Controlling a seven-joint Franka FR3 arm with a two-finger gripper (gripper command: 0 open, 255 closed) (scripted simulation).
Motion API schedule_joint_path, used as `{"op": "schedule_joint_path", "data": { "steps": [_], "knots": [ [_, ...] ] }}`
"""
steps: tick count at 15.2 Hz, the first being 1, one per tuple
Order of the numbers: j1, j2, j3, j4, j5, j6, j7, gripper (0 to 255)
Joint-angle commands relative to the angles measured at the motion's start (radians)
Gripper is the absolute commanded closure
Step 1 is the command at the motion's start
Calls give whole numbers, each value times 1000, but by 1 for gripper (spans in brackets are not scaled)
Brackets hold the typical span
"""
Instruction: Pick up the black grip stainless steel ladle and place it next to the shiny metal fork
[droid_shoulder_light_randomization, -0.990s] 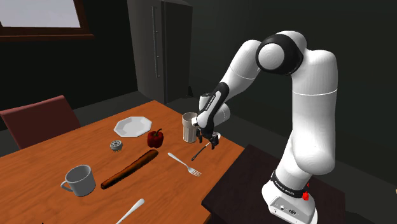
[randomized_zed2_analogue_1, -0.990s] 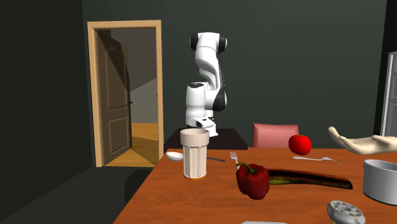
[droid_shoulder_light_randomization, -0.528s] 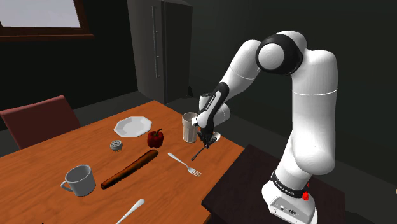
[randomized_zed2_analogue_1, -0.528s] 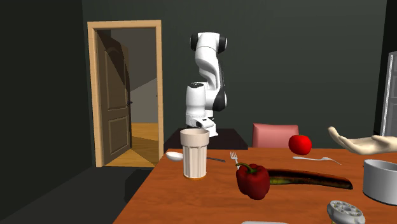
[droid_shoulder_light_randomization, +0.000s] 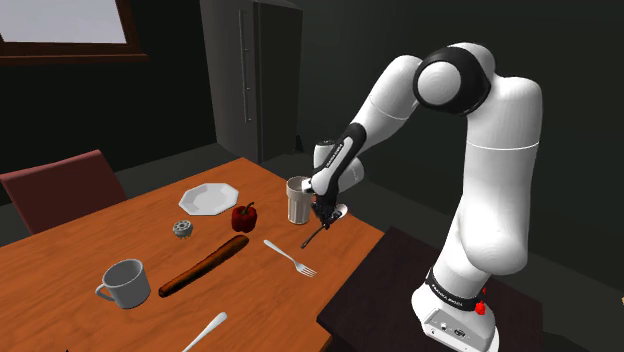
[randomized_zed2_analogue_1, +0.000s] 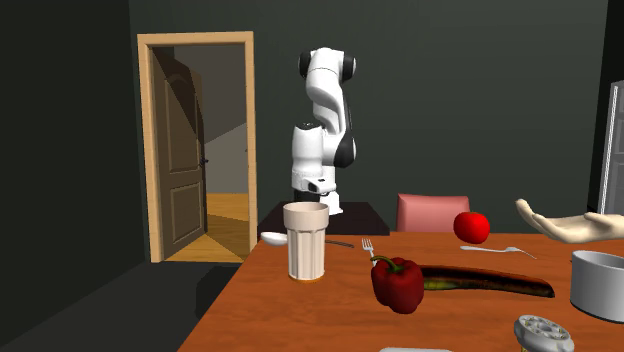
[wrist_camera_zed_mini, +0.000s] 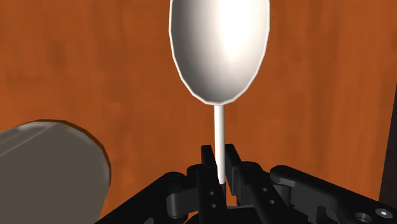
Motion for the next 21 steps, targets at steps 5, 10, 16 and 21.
{"op": "schedule_joint_path", "data": {
  "steps": [5, 10, 16, 21],
  "knots": [
    [18, -88, -28, -7, -52, -77, 35, 255],
    [27, -160, -43, -7, -94, -145, 63, 255],
    [30, -239, -51, 1, -134, -228, 90, 255],
    [104, -223, 18, 24, -110, -239, 213, 255]
  ]
}}
